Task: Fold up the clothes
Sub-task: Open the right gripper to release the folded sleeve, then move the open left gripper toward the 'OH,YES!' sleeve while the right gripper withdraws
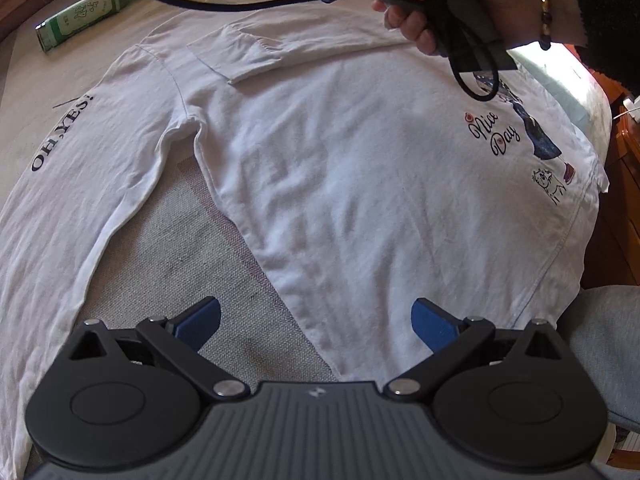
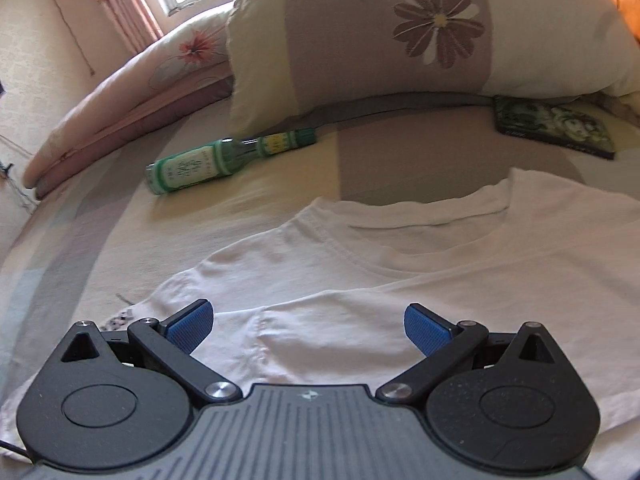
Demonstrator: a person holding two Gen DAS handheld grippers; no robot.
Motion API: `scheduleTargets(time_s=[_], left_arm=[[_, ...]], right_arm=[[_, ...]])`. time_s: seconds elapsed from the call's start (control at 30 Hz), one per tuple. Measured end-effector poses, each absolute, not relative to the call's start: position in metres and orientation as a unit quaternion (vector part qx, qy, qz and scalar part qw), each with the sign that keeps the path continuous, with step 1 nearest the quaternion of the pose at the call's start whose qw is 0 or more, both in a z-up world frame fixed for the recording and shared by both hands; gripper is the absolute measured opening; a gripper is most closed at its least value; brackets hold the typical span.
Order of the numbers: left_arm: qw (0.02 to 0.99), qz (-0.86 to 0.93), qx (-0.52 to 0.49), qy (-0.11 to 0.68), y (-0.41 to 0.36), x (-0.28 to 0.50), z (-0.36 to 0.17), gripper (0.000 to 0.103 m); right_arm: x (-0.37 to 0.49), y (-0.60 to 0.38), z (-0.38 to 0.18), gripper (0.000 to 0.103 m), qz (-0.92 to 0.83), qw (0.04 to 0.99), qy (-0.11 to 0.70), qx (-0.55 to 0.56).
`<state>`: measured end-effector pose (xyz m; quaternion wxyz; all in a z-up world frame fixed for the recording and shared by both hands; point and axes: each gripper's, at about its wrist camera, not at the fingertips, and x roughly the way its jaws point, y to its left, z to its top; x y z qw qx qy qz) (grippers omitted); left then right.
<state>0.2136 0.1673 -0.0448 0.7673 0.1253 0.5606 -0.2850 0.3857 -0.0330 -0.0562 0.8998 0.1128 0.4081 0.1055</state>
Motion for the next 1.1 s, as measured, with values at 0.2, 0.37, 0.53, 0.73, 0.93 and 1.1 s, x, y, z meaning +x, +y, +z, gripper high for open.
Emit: scheduleTargets(time_s=[0.2,0.37,0.53,0.73,0.93,1.1], left_arm=[[0.764,-0.284,0.130,0.565,0.165,0.214,-0.047,0.101],[0.762,-0.287,0.139,0.563,0.156,0.220,-0.043,0.101],[0.763,-0.288,0.151,0.558,0.140,0.228,-0.037,0.101],[0.762,-0.289,0.167,0.555,0.107,0.237,-0.034,0.101],[0.763,-0.288,0.194,0.546,0.063,0.252,-0.032,0.101],[0.771,-0.271,0.216,0.534,0.027,0.279,-0.028,0.101]], right_arm=[[0.394,-0.023,-0.077,0.103,0.134,0.868,0.453,0.154],[0.388,-0.015,-0.065,0.103,0.208,0.852,0.451,0.166],[0.382,-0.070,-0.049,0.103,0.144,0.873,0.434,0.167],[0.357,-0.174,-0.043,0.103,0.017,0.903,0.416,0.103],[0.313,-0.243,-0.046,0.103,-0.024,0.908,0.417,0.029],[0.291,-0.285,-0.061,0.103,-0.054,0.898,0.436,-0.021]])
